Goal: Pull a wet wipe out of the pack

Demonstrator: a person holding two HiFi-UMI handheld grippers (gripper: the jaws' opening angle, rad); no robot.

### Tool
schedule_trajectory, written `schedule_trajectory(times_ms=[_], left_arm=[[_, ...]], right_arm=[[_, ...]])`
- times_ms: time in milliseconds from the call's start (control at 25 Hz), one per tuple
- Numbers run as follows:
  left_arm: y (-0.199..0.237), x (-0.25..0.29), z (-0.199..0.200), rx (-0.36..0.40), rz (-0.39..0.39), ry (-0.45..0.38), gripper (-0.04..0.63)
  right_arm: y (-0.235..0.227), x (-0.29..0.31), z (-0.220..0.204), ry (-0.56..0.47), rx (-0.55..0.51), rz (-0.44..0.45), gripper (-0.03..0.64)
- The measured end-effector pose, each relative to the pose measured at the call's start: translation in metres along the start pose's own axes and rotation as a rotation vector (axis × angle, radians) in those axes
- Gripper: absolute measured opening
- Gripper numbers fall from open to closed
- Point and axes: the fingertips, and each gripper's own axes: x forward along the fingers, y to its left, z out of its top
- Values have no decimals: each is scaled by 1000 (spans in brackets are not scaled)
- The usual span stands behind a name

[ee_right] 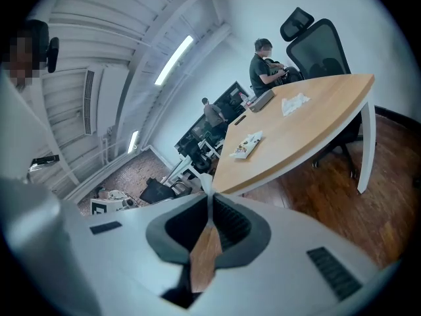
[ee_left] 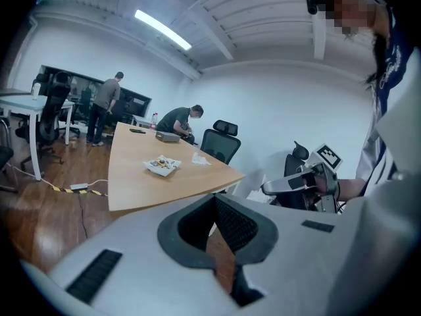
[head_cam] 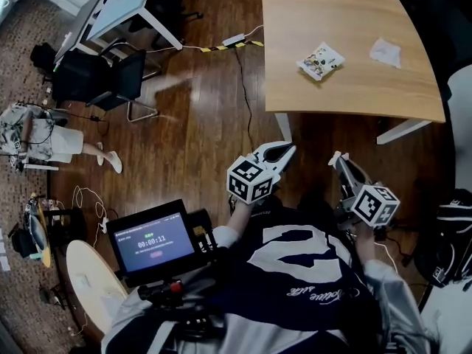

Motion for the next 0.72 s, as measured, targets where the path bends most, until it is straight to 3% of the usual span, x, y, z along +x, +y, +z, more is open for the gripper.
schedule_trajectory(times_ms=[240, 720], left_arm=[[41, -14, 22, 19, -12, -21, 2], [2, 29, 17, -18, -30, -81, 2]], right_arm=[[35, 34, 2, 8, -42, -14, 21], [11, 9, 21, 26, -92, 13, 20]])
